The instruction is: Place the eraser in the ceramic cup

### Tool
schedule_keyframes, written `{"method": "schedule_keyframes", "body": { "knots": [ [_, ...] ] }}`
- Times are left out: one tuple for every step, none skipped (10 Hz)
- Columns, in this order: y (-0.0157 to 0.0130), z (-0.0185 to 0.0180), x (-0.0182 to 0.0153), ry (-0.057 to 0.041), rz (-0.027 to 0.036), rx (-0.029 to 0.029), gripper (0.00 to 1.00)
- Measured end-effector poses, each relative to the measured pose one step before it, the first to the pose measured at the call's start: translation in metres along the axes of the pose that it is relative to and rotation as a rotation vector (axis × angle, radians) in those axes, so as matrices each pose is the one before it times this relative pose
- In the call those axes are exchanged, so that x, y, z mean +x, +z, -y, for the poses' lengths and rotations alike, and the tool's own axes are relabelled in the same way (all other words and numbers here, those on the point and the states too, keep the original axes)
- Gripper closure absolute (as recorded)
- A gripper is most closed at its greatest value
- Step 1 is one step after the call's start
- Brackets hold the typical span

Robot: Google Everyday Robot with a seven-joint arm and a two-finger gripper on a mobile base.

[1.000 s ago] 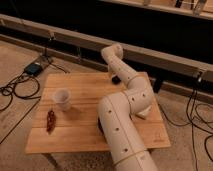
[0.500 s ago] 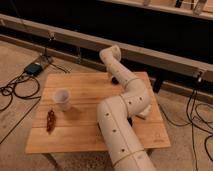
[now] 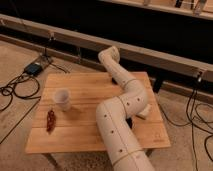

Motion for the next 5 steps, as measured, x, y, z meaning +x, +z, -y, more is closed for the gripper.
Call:
{"method": "schedule_keyframes", "body": {
  "knots": [
    [0.0017, 0.00587, 0.00249, 0.00326, -0.00753, 0.02367, 0.35],
    [0.00046, 0.0053, 0.00135, 0.00383, -0.00737, 0.01446, 0.35],
    [-0.00001, 0.00632, 0.00103, 0.00599, -0.0099, 0.01066, 0.35],
    [-0.00039, 0.00575, 0.00044, 0.00708, -0.00942, 0.00508, 0.35],
    [-0.00006, 0.00634, 0.00014, 0.00938, -0.011, 0.00069, 0.35]
  ]
}}
